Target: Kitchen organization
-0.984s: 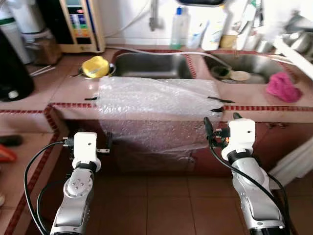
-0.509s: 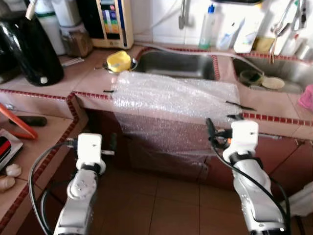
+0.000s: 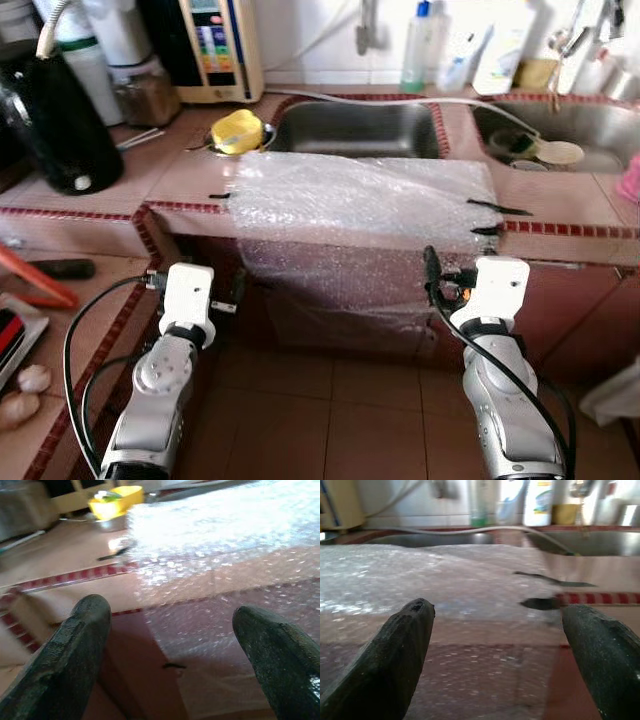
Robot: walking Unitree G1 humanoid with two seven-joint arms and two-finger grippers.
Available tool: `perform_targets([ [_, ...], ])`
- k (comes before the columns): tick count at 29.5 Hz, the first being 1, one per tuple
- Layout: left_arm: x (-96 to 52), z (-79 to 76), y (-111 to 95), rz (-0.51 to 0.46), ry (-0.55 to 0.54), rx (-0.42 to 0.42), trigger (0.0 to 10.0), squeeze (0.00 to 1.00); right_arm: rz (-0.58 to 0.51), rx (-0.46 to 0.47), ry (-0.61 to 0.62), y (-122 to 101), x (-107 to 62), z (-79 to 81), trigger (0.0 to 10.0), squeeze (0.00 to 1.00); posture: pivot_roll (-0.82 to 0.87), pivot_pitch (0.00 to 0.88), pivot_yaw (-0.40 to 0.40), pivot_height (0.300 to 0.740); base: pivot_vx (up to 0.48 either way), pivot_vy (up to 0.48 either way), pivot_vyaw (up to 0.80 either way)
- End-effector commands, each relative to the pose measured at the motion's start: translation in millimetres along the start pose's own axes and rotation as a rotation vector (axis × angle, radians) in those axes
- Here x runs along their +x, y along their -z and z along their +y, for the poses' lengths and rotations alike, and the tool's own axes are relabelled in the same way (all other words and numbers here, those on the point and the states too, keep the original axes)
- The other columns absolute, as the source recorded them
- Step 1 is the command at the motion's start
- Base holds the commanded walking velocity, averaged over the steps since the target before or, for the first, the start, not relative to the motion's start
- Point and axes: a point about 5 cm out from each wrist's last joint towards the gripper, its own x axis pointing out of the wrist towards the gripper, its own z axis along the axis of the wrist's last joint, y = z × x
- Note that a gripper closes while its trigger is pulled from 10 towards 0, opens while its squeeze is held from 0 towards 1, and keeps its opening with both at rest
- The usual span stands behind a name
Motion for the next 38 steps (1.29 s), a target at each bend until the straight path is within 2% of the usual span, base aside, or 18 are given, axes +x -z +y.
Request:
perform_targets([
  [1,0.3,0.5,5.1,0.029,0.017,0.003,10.0,0.0,-0.003,-0.002,0.018,1.4,0.4,-2.7,10.0,0.0,0.04,0.0,0.109,0.74,0.0,0.0,0.0],
  [6,2.5,-6.0,6.1,0.028,0.025,-0.008,10.0,0.0,-0.009,-0.025,0.003,-1.2,3.5,-3.6,10.0,0.0,0.03,0.0,0.085,0.74,0.0,0.0,0.0],
  [11,1.6,-12.9,7.9,0.021,0.052,-0.023,10.0,0.0,-0.006,-0.089,-0.017,-3.9,3.9,-7.4,10.0,0.0,0.02,0.0,0.042,0.74,0.0,0.0,0.0],
  [12,4.2,-17.8,6.0,0.009,0.076,-0.017,10.0,0.0,0.009,-0.103,-0.016,-1.4,3.0,-12.1,10.0,0.0,0.03,0.0,-0.013,0.74,0.0,0.0,0.0],
  [13,8.6,-23.8,2.9,-0.01,0.102,-0.003,10.0,0.0,0.031,-0.128,-0.017,2.3,2.1,-18.6,10.0,0.0,0.03,0.0,-0.028,0.74,0.0,0.0,0.0],
  [18,14.4,-26.1,1.0,-0.018,0.093,-0.014,10.0,0.0,0.042,-0.156,-0.028,4.0,4.0,-22.2,10.0,0.0,0.02,0.0,-0.059,0.74,0.0,0.0,0.0],
  [21,17.3,-29.0,2.0,-0.016,0.091,-0.032,10.0,0.0,0.037,-0.18,-0.051,2.6,6.8,-23.4,10.0,0.0,0.01,0.0,-0.056,0.74,0.0,0.0,0.0],
  [24,16.0,-27.6,7.0,0.008,0.066,-0.071,10.0,0.0,0.038,-0.158,-0.055,3.3,11.1,-24.7,10.0,0.0,0.0,0.0,0.013,0.74,0.0,0.0,0.0],
  [26,14.2,-24.4,12.5,0.029,0.06,-0.092,10.0,0.0,0.043,-0.166,-0.14,10.5,8.9,-9.7,10.0,0.0,-0.02,0.0,0.05,0.74,0.0,0.0,0.0],
  [30,14.5,-23.9,17.3,0.049,0.065,-0.088,10.0,0.0,0.02,-0.206,-0.183,7.6,8.1,-4.1,10.0,0.0,-0.03,0.0,0.073,0.74,0.0,0.0,0.0],
  [36,16.9,-28.4,21.9,0.073,0.079,-0.103,10.0,0.0,-0.028,-0.249,-0.118,-5.1,13.2,-15.3,10.0,0.0,-0.07,0.0,0.129,0.74,0.0,0.0,0.0],
  [37,18.6,-34.7,22.8,0.081,0.1,-0.108,10.0,0.0,-0.007,-0.226,-0.072,-2.6,12.5,-21.3,10.0,0.0,-0.09,0.0,0.143,0.74,0.0,0.0,0.0],
  [38,18.6,-34.7,22.8,0.081,0.1,-0.108,10.0,0.0,-0.007,-0.226,-0.072,-2.6,12.5,-21.3,10.0,0.0,-0.09,0.0,0.143,0.74,0.0,0.0,0.0],
])
